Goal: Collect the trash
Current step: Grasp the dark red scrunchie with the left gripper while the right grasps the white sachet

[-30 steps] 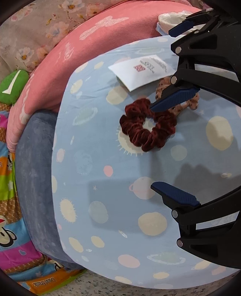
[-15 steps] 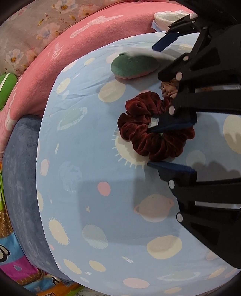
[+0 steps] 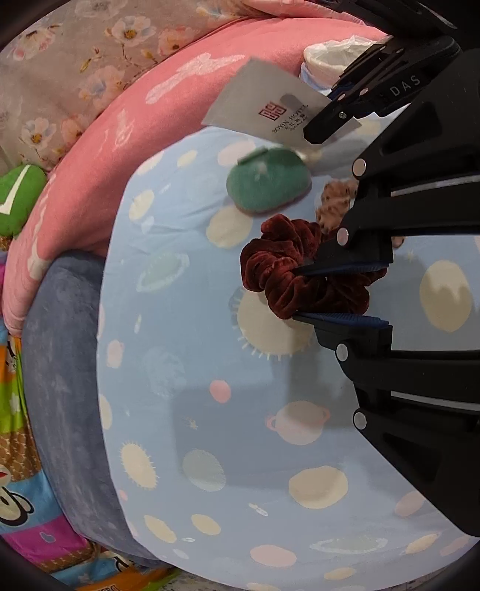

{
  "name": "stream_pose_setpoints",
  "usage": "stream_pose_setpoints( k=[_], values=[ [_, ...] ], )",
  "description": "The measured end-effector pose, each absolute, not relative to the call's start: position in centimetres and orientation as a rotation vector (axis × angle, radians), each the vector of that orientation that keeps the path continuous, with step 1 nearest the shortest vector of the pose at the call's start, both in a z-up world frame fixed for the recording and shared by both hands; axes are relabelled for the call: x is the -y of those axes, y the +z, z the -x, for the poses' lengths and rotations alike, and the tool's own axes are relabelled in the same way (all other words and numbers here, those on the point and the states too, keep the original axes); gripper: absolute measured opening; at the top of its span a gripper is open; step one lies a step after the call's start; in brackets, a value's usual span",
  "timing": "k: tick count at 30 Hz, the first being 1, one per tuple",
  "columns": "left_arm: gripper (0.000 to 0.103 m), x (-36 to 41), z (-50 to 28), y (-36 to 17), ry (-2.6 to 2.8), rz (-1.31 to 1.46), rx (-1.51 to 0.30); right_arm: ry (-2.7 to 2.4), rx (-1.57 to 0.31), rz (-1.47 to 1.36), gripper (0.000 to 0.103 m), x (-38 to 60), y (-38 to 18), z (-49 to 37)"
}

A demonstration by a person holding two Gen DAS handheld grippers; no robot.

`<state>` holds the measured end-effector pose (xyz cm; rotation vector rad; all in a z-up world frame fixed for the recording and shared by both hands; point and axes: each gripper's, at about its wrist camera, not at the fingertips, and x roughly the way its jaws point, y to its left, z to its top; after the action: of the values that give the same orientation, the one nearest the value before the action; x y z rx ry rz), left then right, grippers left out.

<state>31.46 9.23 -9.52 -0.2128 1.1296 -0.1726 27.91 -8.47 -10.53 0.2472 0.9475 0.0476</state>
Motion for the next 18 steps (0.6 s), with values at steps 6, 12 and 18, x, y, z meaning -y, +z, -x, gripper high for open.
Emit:
stream_pose_setpoints(
  k=[6, 12, 18],
  values=[
    [0.017, -7.0, -29.9, -5.7, -0.219, 0.192, -1.068, 0.043, -0.884, -0.245, 0.006, 9.3, -7.3, -25.7],
    [0.017, -4.0, -28.1, -1.7, -0.270, 0.162, -1.005, 0.013, -0.812, -0.264, 0.006, 11.7, -2.9, -23.1],
    [0.017, 0.4, -25.6, 2.2, -0.350, 0.117, -0.940, -0.040, -0.736, -0.277, 0.006, 14.8, 1.6, -19.9]
  ],
)
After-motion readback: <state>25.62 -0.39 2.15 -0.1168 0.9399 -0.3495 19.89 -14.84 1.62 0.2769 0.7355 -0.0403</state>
